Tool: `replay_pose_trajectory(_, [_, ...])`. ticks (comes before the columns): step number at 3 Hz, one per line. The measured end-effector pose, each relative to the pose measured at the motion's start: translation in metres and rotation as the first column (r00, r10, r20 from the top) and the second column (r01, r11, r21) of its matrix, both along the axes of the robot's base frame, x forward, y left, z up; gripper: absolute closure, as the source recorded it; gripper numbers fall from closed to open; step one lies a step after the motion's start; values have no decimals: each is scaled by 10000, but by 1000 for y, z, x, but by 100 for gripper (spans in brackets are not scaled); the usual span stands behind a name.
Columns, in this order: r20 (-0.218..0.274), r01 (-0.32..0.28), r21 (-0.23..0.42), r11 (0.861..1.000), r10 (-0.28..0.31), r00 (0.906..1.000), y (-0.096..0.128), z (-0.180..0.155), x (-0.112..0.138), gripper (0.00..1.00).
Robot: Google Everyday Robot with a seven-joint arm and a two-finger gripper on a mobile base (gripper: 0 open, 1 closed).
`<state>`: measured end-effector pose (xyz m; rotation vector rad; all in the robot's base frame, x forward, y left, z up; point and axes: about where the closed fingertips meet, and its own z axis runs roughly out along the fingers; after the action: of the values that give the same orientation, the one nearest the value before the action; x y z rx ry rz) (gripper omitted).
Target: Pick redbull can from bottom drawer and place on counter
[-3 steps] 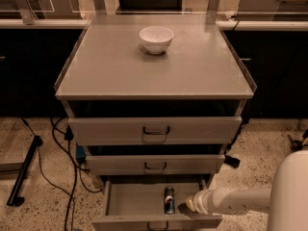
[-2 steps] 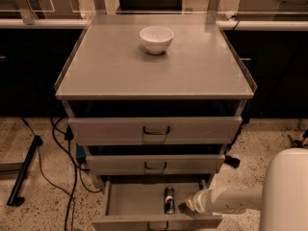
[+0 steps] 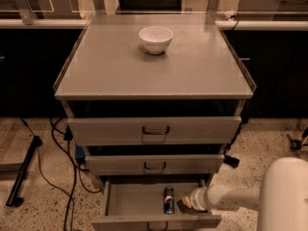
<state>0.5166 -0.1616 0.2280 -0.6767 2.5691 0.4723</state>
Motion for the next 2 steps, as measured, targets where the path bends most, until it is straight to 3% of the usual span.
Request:
replay_pose_trajectory(1, [-15, -7, 146, 9999, 8, 10000, 6, -8, 9, 53])
replay_pose_trajectory(2, [-66, 30, 263, 9996, -28, 10000, 9, -14, 16, 53])
